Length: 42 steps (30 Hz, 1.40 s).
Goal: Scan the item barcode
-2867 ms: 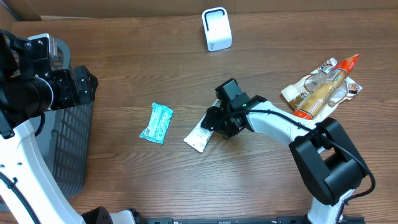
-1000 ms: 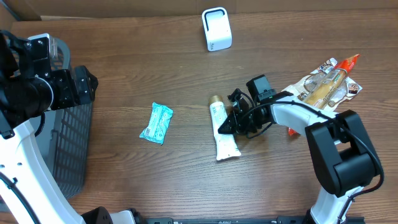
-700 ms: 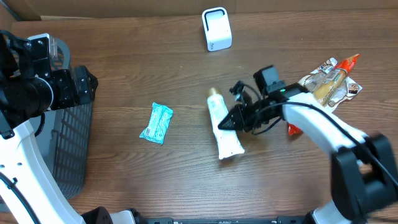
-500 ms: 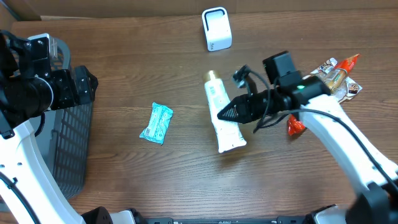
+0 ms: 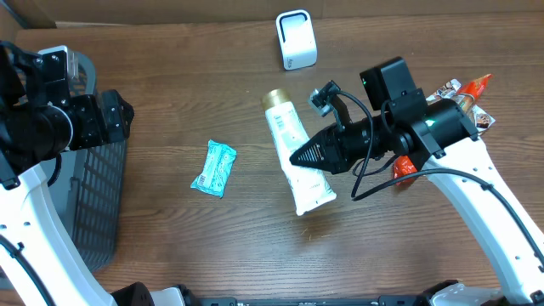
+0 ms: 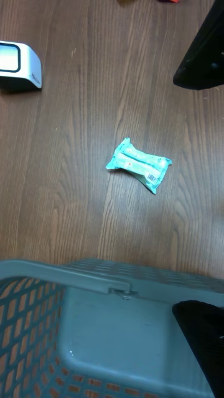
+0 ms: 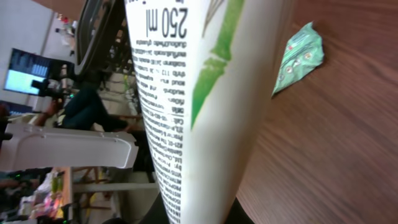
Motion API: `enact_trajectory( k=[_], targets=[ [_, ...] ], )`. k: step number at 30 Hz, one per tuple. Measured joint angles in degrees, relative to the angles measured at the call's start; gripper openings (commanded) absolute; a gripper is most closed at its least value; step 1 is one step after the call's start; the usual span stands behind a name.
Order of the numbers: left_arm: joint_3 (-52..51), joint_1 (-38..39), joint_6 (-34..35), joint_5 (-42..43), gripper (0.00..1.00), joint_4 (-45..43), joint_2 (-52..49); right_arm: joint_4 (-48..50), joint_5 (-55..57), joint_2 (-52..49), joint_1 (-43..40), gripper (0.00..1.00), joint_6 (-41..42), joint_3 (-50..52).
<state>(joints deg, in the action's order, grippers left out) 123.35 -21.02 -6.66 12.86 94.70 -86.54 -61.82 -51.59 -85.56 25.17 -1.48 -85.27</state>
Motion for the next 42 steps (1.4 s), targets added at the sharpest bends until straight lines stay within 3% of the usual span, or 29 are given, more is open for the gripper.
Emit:
enact_trajectory(
  k=[10, 19, 24, 33, 42],
  targets=[
    [0.0, 0.0, 0.0, 0.0, 1.00, 0.0, 0.0, -8.2, 17.2, -9.4, 0.1, 0.04, 1.3, -25.6],
    [0.0, 0.0, 0.0, 0.0, 1.00, 0.0, 0.0, 9.8, 55.1, -24.5, 2.0, 0.04, -0.8, -29.3],
    [0.0, 0.0, 0.0, 0.0, 0.99, 0.0, 0.0, 20.9, 69.9, -30.8, 2.1, 0.04, -10.8, -29.3],
    [0.0, 0.0, 0.0, 0.0, 1.00, 0.0, 0.0, 43.9, 80.4, -41.9, 2.1, 0.04, -31.5, -29.2],
    [0.0, 0.0, 0.0, 0.0, 1.00, 0.0, 0.0, 51.1, 82.7, -50.7, 1.9, 0.04, -46.4, -29.2]
  ],
)
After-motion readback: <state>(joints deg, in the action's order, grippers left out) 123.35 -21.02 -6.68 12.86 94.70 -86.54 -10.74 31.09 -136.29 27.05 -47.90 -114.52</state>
